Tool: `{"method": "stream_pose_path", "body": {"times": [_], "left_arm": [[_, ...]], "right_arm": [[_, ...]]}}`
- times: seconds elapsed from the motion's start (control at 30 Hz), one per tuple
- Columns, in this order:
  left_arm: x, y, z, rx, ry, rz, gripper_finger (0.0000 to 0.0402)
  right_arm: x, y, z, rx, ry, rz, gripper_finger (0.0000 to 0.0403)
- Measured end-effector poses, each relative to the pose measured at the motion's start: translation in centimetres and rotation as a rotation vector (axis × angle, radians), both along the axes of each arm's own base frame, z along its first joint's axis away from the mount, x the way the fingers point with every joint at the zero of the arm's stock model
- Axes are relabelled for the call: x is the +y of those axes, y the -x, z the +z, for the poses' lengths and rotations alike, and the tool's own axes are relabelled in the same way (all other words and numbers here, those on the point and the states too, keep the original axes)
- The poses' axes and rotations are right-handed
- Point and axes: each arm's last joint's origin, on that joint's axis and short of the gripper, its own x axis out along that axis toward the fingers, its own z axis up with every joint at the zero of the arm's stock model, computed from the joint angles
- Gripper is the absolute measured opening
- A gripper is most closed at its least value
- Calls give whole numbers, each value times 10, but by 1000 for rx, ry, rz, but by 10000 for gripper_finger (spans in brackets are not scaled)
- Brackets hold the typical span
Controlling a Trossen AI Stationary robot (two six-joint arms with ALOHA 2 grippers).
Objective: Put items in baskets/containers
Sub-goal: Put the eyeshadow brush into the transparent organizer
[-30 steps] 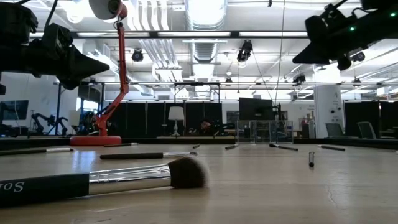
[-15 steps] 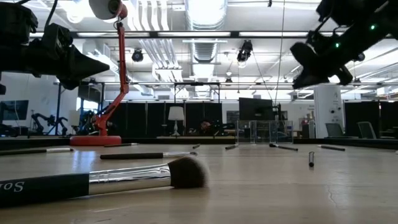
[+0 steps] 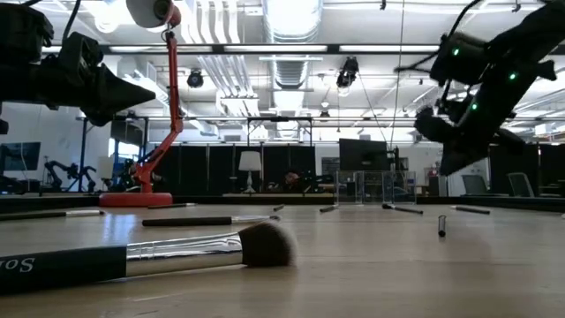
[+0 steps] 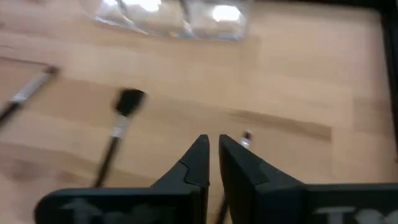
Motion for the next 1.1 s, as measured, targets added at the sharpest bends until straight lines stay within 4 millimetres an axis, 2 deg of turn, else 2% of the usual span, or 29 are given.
{"method": "stream_pose_path", "body": {"times": [0.23, 0.43, 0.83, 1.1], "left_arm": [[0, 0, 0, -40, 120, 2, 0], [0, 0, 0, -44, 143, 3, 0], [0, 0, 0, -36, 113, 2, 0], [0, 0, 0, -36, 112, 3, 0]], "right_arm": [[-26, 9, -19, 78, -125, -128, 81], [-39, 8, -30, 103, -163, -143, 95], [-45, 0, -40, 89, -186, -132, 93], [-48, -4, -48, 119, -181, -142, 56]]}}
